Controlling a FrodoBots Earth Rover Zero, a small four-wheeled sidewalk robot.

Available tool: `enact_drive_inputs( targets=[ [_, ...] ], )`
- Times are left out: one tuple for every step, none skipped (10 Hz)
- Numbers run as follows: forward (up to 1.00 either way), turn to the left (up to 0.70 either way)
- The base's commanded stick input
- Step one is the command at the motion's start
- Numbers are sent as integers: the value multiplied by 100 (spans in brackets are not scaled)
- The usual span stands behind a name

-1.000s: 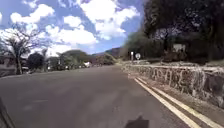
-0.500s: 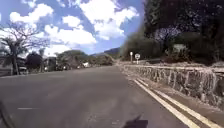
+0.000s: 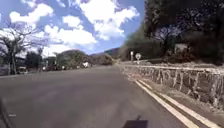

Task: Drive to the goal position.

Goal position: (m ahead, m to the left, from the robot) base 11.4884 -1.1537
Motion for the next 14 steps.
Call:
enact_drive_inputs(
  targets=[
    [50, 0],
    [50, 0],
    [50, 0],
    [50, 0],
    [50, 0],
    [50, 0],
    [50, 0],
    [50, 0],
    [50, 0],
    [50, 0],
    [50, 0],
    [50, 0],
    [50, 0],
    [50, 0]
  ],
)
